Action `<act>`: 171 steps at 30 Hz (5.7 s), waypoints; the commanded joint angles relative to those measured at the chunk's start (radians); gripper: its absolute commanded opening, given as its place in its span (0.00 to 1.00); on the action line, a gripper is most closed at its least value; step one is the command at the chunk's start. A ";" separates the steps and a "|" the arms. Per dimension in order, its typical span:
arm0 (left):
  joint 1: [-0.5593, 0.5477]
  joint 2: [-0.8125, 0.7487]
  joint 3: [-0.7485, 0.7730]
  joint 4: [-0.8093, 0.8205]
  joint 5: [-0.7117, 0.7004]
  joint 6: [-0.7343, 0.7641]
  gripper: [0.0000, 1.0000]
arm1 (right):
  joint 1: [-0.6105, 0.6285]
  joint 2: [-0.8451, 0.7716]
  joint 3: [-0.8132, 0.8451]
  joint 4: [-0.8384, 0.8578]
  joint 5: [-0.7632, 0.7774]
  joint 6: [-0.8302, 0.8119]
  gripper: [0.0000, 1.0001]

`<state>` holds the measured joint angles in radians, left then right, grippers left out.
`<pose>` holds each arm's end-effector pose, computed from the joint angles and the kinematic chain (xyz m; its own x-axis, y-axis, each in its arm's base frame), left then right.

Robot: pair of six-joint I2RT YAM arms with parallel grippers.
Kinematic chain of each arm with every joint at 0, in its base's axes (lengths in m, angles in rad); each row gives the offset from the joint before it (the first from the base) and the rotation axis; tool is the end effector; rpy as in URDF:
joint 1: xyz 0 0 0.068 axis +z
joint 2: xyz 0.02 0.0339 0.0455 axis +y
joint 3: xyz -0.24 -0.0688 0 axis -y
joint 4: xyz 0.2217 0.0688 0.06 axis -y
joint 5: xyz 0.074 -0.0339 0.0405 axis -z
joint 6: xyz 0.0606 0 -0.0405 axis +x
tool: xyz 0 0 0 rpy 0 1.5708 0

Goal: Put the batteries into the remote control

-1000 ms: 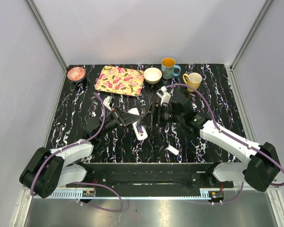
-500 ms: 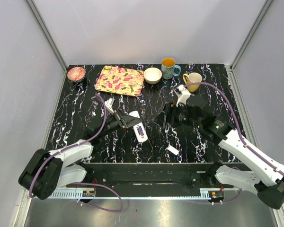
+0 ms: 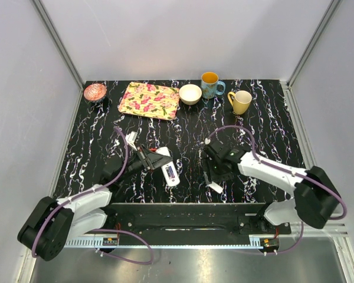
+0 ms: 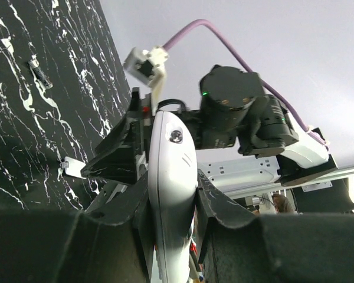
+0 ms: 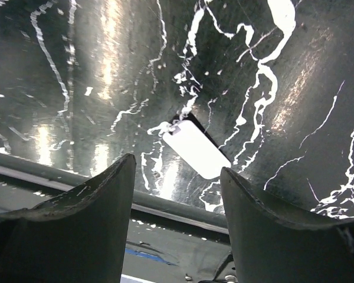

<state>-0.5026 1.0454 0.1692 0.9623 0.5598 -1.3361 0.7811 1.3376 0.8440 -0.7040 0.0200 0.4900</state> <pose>0.1707 -0.1306 0.2000 -0.8304 -0.4840 -0.2761 0.2760 0.0731 -0.9584 0.1694 0.1662 0.1695 -0.9123 -0.2419 -0.3305 -0.3053 0.9395 0.1552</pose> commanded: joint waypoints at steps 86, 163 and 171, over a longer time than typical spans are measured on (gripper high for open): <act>0.003 -0.165 -0.076 -0.004 0.003 0.023 0.00 | 0.024 0.216 0.001 0.091 0.254 0.706 0.84; 0.006 -0.410 -0.083 -0.273 -0.023 0.080 0.00 | 0.118 0.409 0.332 0.009 0.388 0.473 0.97; 0.006 -0.440 -0.082 -0.318 -0.034 0.092 0.00 | 0.109 0.477 0.336 0.026 0.408 0.453 0.98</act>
<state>-0.5022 0.6205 0.0868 0.6209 0.5446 -1.2549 0.8902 1.7897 1.1381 -0.6704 0.3717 0.9318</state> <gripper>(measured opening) 0.300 0.983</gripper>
